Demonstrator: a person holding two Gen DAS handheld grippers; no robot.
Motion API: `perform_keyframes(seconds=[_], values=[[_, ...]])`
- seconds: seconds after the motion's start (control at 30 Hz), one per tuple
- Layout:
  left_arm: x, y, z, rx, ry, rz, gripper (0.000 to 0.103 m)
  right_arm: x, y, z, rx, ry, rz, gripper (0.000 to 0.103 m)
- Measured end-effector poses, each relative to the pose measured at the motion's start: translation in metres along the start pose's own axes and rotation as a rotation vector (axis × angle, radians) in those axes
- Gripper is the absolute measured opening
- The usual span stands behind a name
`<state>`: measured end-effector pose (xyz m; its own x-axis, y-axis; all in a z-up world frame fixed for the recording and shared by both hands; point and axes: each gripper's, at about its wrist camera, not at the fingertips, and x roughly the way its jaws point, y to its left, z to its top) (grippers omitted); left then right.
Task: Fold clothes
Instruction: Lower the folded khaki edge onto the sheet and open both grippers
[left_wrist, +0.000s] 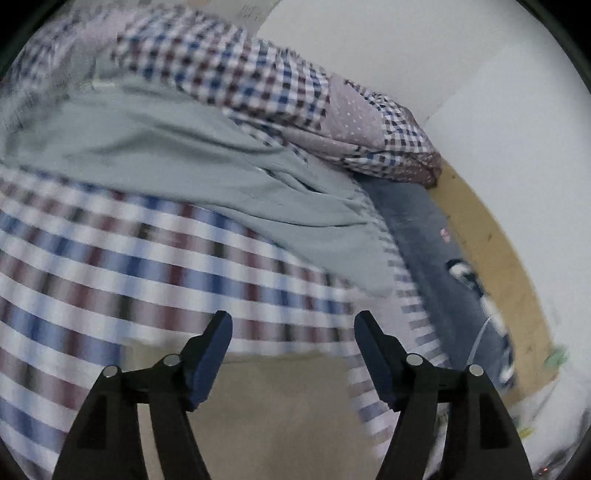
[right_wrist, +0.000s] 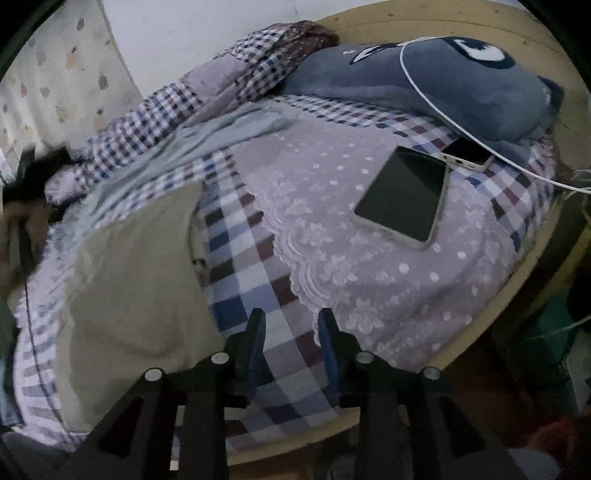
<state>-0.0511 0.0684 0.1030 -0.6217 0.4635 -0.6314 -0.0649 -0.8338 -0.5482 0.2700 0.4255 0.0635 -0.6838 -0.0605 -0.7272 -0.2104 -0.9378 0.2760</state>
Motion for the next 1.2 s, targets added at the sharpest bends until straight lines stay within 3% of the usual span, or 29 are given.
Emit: perform_keyframes(seconds=[0.07,0.2,0.33,0.6,0.67,0.83,1.03,1.2], values=[[-0.017,0.023,-0.005,0.042,0.001,0.032,0.074,-0.002,0.003,0.007,-0.018,-0.006,0.045,0.044],[-0.03,0.069,-0.021,0.019,0.016,0.049,0.074,-0.002,0.02,0.022,-0.072,-0.027,0.076,0.047],[-0.022,0.108,-0.03,-0.043,0.068,0.002,0.074,0.01,0.04,0.05,-0.099,-0.036,0.127,0.049],[0.016,0.102,-0.035,0.011,0.131,-0.125,0.074,0.08,0.081,0.129,-0.121,-0.004,0.33,0.063],[0.025,0.103,-0.036,0.011,0.134,-0.131,0.068,0.106,0.085,0.147,-0.116,0.029,0.371,0.063],[0.048,0.116,-0.036,-0.042,0.158,-0.142,0.042,0.184,0.095,0.182,-0.155,0.154,0.409,0.063],[0.052,0.12,-0.027,-0.059,0.132,-0.163,0.011,0.241,0.088,0.191,-0.135,0.23,0.441,0.063],[0.055,0.121,-0.021,-0.064,0.083,-0.155,0.006,0.27,0.095,0.189,-0.163,0.281,0.457,0.06]])
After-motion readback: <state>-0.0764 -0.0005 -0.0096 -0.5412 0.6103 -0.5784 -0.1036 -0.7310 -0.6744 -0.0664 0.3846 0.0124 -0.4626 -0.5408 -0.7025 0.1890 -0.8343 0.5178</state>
